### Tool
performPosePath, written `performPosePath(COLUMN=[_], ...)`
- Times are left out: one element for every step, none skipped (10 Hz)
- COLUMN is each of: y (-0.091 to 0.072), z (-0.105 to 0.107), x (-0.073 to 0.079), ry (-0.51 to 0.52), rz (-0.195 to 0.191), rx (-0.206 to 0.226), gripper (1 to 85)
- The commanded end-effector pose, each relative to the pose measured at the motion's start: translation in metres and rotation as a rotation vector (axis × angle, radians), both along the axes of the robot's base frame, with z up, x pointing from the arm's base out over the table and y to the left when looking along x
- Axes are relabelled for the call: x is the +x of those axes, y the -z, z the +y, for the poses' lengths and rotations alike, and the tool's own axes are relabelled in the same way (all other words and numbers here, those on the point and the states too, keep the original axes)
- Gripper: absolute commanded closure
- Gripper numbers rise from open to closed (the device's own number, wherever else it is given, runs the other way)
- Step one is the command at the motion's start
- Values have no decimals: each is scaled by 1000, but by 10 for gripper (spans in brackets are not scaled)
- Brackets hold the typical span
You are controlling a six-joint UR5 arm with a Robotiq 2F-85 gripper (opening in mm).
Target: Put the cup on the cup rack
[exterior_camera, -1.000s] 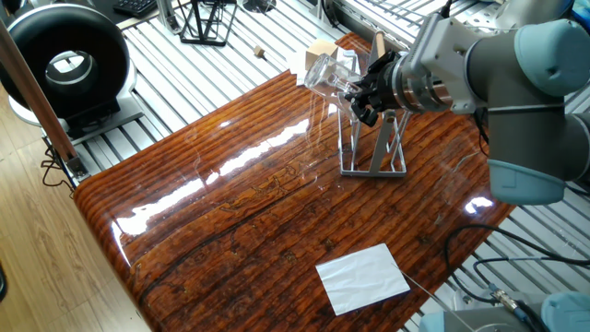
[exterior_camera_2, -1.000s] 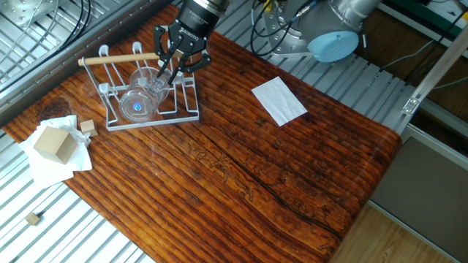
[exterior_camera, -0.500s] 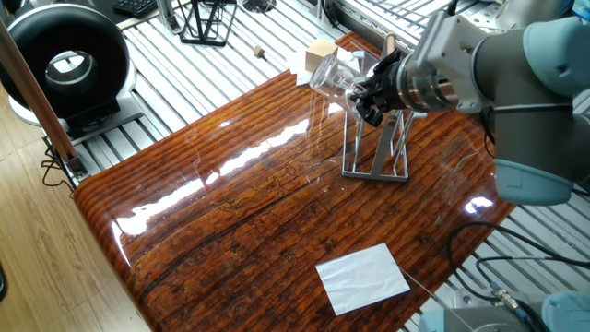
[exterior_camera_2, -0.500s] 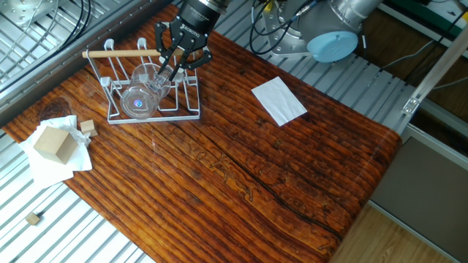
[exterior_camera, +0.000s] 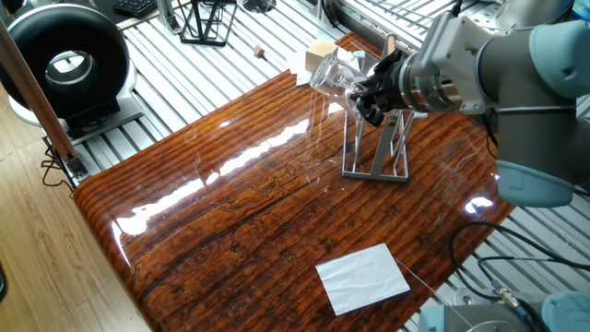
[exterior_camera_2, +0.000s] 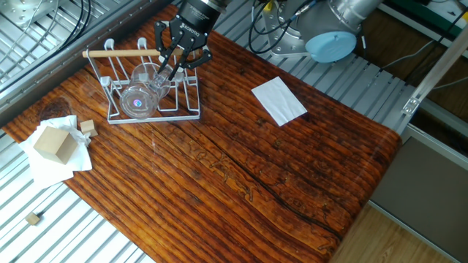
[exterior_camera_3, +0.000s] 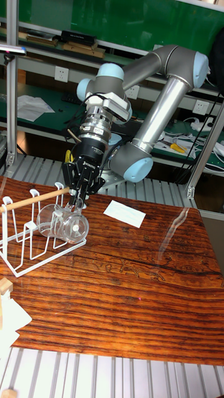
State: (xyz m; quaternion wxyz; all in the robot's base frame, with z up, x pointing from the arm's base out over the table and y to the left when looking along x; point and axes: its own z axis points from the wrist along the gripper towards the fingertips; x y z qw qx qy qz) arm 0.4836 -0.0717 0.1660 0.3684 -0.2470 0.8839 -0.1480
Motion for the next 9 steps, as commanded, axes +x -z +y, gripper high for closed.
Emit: performPosePath(y=[1,1,2,2,5,7,9,9,9], z=[2,2,3,3,6,8,7,7,10], x=[-1,-1,0,0,-1,1,0,0,-2], ry=[4,2,-1,-7,-32,-52,-56,-59,-70], rz=[-2,-2,-1,-1,2,-7,-8,-9,-9], rx=[29,26,29,25,31,43,40,41,52], gripper=[847,847,833,817,767,693,673,673,650])
